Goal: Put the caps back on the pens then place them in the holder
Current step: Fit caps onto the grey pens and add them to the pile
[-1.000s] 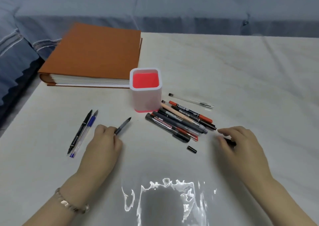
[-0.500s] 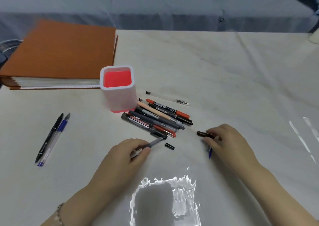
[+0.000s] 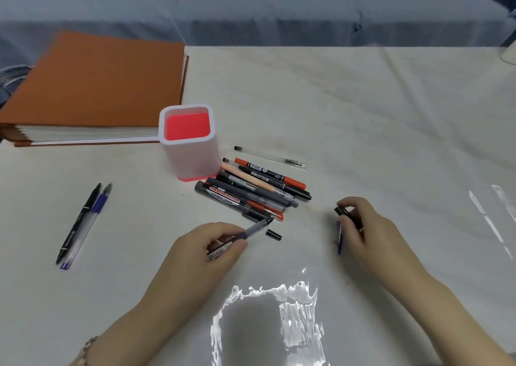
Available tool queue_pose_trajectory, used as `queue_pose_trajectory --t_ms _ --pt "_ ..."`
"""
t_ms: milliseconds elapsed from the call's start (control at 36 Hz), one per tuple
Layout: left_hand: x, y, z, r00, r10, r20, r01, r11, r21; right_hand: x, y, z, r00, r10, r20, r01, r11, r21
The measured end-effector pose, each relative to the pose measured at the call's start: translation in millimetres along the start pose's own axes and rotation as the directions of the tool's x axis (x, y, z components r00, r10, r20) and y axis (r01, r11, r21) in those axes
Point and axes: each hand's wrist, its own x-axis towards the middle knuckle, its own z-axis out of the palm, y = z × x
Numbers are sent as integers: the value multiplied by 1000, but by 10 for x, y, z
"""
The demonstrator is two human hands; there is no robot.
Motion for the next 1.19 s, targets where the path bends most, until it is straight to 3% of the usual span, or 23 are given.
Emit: queue_pose_trajectory --t_ms 278,417,556,667,750,917,972,1056,1194 --pt "-3 -22 43 1000 -23 2 23 1000 -2 -127 320 -268 970 244 7 -242 965 -102" --pt "11 -22 60 999 -33 -1 33 999 -15 -106 363 -273 971 240 -16 -240 960 -147" --pt "13 -26 65 999 -35 7 35 999 -13 -15 291 -171 989 134 -64 -140 986 -91" --pt "13 -16 71 999 -39 10 39 999 -22 99 273 -131 984 95 -149 -116 983 -143" --pt "9 6 68 999 -33 18 33 999 -18 186 292 -127 972 140 -188 -182 956 -229" --pt "22 44 66 1000 -27 15 28 999 -30 290 315 -79 959 262 -109 -283 908 -308" --pt "26 48 68 1000 -25 13 26 999 -31 282 287 -71 974 204 -101 -223 942 -252" --pt "24 52 64 1000 -26 7 26 999 -34 198 91 -73 997 48 -66 -48 999 4" --pt "9 51 30 1000 -22 -16 21 999 -46 -60 -399 -22 987 -155 40 117 871 477"
